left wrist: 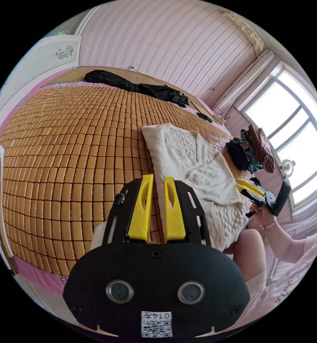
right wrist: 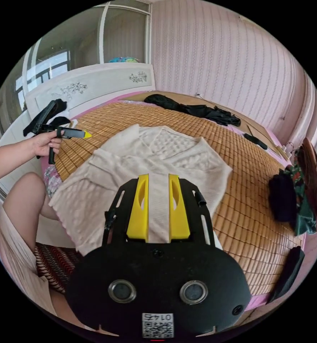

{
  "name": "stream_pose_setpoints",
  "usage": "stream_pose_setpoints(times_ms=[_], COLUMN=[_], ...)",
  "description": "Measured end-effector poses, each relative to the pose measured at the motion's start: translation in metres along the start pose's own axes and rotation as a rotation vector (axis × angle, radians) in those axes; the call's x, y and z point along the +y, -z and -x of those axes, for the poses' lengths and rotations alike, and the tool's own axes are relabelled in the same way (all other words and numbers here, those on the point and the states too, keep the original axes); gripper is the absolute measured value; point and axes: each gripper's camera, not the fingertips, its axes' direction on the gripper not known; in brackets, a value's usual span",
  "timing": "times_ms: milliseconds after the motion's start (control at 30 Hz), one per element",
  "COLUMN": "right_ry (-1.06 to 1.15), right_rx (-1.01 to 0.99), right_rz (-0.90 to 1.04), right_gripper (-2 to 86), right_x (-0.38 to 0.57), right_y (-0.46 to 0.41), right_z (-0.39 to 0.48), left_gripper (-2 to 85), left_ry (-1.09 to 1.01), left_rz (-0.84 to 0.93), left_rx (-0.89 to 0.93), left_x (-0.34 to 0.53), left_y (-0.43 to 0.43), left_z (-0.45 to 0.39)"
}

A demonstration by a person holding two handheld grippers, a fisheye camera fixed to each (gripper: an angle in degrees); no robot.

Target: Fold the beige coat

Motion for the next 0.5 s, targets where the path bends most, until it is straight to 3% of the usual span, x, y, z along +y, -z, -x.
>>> stream_pose_setpoints(times_ms=[200,367,500], right_ry=[-0.221,-0.429,-0.552], right_rx=[0.102,0.124,0.046], right_rz=[0.107,0.23,0.216], right_gripper=[12.4,14.8,6.4], right_x=[-0.051,-0.066,-0.059], right_y=[-0.075,-0.145,-0.173], right_z=[-0.14,-0.209,-0.236], left_gripper=[10.6,14.0,11.6], left_ry=[0.083,0.188,0.183], left_rz=[0.045,0.103,0.188], left_rx=[0.069,0.057,0.066], left_x=[-0.099,-0.167,-0.194], left_y=[-0.032,-0.055,-0.073], left_z=[0.045,0.073,0.08])
